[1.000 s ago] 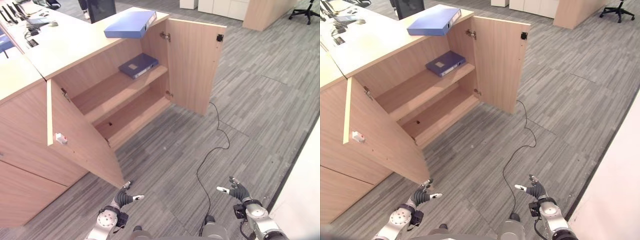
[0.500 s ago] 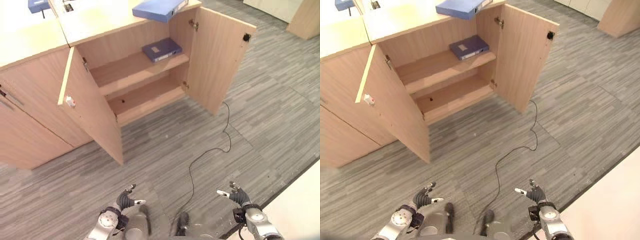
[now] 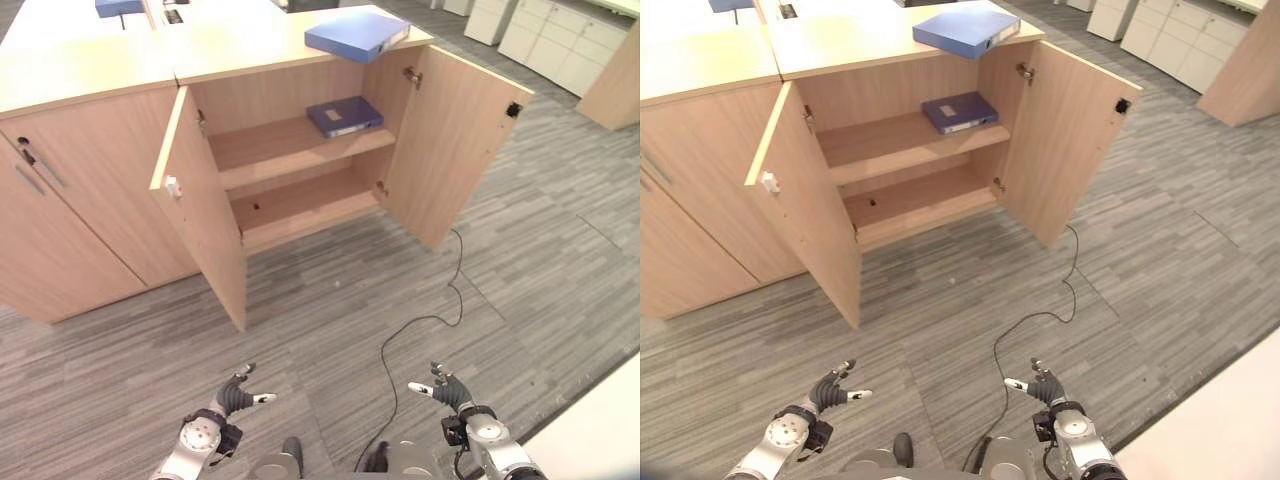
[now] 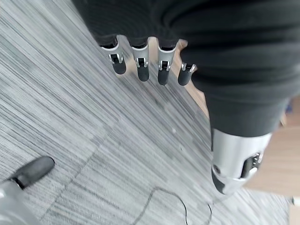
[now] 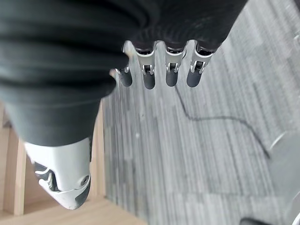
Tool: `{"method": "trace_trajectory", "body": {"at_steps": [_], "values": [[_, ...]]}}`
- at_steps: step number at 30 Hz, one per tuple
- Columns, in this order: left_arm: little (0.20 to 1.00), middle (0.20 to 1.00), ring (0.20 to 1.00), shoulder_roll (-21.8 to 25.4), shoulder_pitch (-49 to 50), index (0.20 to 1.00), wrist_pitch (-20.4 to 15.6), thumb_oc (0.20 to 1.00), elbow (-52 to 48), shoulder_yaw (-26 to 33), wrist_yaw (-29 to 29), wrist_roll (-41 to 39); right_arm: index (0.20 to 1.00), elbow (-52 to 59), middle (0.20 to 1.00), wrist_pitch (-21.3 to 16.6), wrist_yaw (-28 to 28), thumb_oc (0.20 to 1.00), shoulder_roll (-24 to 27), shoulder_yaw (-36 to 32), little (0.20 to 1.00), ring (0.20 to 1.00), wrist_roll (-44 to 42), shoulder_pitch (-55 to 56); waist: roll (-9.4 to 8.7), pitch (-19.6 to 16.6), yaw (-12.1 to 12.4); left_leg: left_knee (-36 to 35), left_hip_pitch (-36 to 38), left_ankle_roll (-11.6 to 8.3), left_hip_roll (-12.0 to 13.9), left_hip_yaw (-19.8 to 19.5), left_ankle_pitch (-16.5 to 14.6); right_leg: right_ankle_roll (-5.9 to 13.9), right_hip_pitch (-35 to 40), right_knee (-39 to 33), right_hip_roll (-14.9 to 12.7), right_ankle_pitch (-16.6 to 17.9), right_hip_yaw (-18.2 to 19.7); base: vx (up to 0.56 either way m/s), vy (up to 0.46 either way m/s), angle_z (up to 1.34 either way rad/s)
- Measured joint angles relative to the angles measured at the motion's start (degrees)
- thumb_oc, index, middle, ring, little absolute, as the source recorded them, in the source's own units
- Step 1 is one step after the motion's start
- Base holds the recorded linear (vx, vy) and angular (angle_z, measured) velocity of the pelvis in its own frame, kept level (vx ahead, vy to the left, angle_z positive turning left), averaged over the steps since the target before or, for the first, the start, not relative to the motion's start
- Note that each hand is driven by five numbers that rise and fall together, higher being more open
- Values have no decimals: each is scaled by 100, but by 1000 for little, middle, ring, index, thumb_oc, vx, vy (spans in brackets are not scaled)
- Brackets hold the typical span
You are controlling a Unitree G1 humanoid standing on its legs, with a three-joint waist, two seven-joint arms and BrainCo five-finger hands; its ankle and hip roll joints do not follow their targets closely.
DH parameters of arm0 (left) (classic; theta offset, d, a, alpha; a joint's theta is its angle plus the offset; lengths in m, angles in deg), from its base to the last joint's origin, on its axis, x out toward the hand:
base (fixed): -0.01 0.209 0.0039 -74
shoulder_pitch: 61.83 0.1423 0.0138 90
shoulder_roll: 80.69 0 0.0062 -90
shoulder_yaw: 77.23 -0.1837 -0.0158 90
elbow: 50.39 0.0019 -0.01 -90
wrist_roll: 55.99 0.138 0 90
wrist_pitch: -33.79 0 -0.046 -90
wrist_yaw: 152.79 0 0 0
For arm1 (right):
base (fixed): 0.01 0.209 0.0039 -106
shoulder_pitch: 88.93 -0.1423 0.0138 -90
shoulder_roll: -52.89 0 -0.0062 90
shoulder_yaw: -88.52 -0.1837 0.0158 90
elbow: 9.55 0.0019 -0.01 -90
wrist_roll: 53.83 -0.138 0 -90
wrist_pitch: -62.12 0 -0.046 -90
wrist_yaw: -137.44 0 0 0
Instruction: Put the empty folder in the office cabinet
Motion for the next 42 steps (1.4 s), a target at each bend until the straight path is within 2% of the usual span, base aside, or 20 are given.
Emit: {"method": "trace_trajectory", "body": {"at_steps": [3,5,7,8,9,13,16,19,20,21,24,25,26,29,31,34,38,39,41,42], "values": [[1000,1000,1000,23,14,1000,2,1000,94,4,14,-1,1000,4,1000,-2,24,1000,-19,0,1000,1000,-1,31,29,-37,-93,-248,109,-129,9,-159,87,6,330,-1752,-187,353,-51,246,-152,19],[1000,1000,1000,-34,-78,1000,-1,1000,237,4,27,-1,1000,-8,1000,2,21,1000,-22,5,1000,1000,-2,52,19,-45,-216,-253,111,-207,107,-337,36,2,426,-3055,-28,870,262,276,-149,42],[1000,1000,1000,-61,-135,1000,-15,1000,331,4,54,-1,1000,-30,1000,5,17,1000,-27,9,1000,1000,-2,57,-24,-52,-342,-284,148,-345,249,-569,-45,66,287,-3373,176,1401,549,289,-149,76],[1000,1000,1000,-20,-139,1000,-41,1000,444,6,91,0,1000,-59,1000,7,18,1000,-57,12,1000,1000,-1,156,-191,-124,-410,-314,253,-625,349,-821,-152,-65,410,-3349,298,1361,660,321,-181,110],[1000,1000,1000,-178,-173,1000,-38,1000,568,-6,136,-1,1000,-99,1000,13,8,1000,14,-8,1000,1000,-2,227,-113,-115,-478,-315,368,-742,582,-989,-215,-275,567,-3287,547,1483,614,402,-259,89],[1000,1000,1000,-386,51,1000,-78,1000,413,-32,148,-10,1000,-16,1000,-15,-9,1000,334,-34,1000,1000,-6,134,199,-278,-475,-50,380,-888,859,-1131,234,-701,744,-3102,1052,1124,316,230,-220,31],[1000,1000,1000,-439,20,1000,-115,1000,418,-19,168,-17,1000,-9,1000,-34,10,1000,375,-48,1000,1000,-9,82,112,-219,-477,215,212,-1113,960,-1373,509,-866,789,-3037,1168,948,194,133,-208,18],[1000,1000,1000,-379,-76,1000,-115,1000,430,6,159,-99,1000,-2,1000,-32,50,1000,356,-62,1000,1000,-14,64,-32,-68,-468,1632,-623,-1206,896,-1784,572,-1124,718,-2668,1254,572,189,68,-371,43],[1000,1000,1000,-353,-236,1000,-118,1000,377,-12,162,-166,1000,36,1000,-58,42,1000,403,-115,1000,1000,-58,14,-140,148,-429,2942,-1409,-1437,751,-2076,867,-1460,564,-2252,1299,376,213,113,-257,44],[1000,1000,1000,-267,-326,1000,-95,1000,420,-20,173,-254,1000,12,1000,-38,21,1000,359,-157,1000,1000,-62,-37,-241,320,-339,3464,-1675,-1482,687,-2100,1233,-1520,527,-2091,1229,253,207,155,-199,17],[1000,1000,1000,-232,-275,1000,-17,1000,476,-50,122,-299,1000,24,1000,-56,17,1000,401,-159,1000,1000,-64,-192,-278,399,-341,3944,-1969,-1115,662,-1899,1532,-1777,421,-1762,1322,-18,235,237,-134,3],[1000,1000,1000,-273,-408,1000,-25,1000,470,-52,119,-332,1000,-71,1000,-20,-16,1000,435,-256,1000,1000,-62,-192,-286,526,-326,4166,-2282,-1048,572,-1555,939,-1778,372,-1660,1303,-133,203,390,-12,26],[1000,1000,1000,-267,-425,1000,-31,1000,410,-49,118,-342,1000,-71,1000,0,-27,1000,443,-259,1000,1000,-61,-201,-297,561,-290,3736,-2342,-893,475,-1248,699,-1722,348,-1685,1313,-135,203,316,20,14],[1000,1000,1000,-297,-403,1000,-17,1000,419,-52,104,-345,1000,-214,1000,7,-53,1000,402,-224,1000,1000,-60,-174,-74,536,-224,1809,-2222,-889,577,-621,685,-1567,578,-1996,1618,-125,146,353,62,2],[1000,1000,1000,-301,-386,1000,-17,1000,417,-52,100,-345,1000,-255,1000,7,-66,1000,400,-208,1000,1000,-60,-161,6,513,-107,983,-2142,-924,621,-577,750,-1546,785,-2188,1802,-124,167,352,70,-15],[1000,1000,1000,-269,-269,1000,0,1000,469,-41,93,-343,1000,-280,1000,-12,-89,1000,389,-88,1000,1000,-58,-180,58,473,24,478,-2021,-910,615,-630,905,-1602,1288,-2399,2114,-271,204,368,131,-31],[1000,1000,1000,-265,-108,1000,0,1000,479,-23,84,-341,1000,-281,1000,-5,-74,1000,330,-44,1000,1000,-56,-57,-52,210,29,635,-1870,-884,456,-634,905,-1589,1601,-2557,2194,-387,382,330,158,-24],[1000,1000,1000,-247,-148,1000,-1,1000,479,-18,82,-341,1000,-288,1000,1,-76,1000,255,-48,1000,1000,-57,-58,-188,142,52,703,-1870,-796,308,-558,859,-1589,1629,-2582,2089,-446,445,248,138,-15],[1000,1000,1000,-266,-181,1000,-2,1000,474,-27,53,-341,1000,-292,1000,-1,-66,1000,216,-49,1000,1000,-57,-63,-247,133,41,626,-1883,-465,162,-472,945,-1580,1716,-2548,1990,-450,581,215,133,-4],[1000,1000,1000,-282,-168,1000,-8,1000,460,-29,49,-344,1000,-337,1000,2,-43,1000,218,15,1000,1000,-58,-55,-200,62,90,465,-1824,-80,130,-326,1268,-1241,1766,-2337,1947,-659,663,184,143,-4]]}}
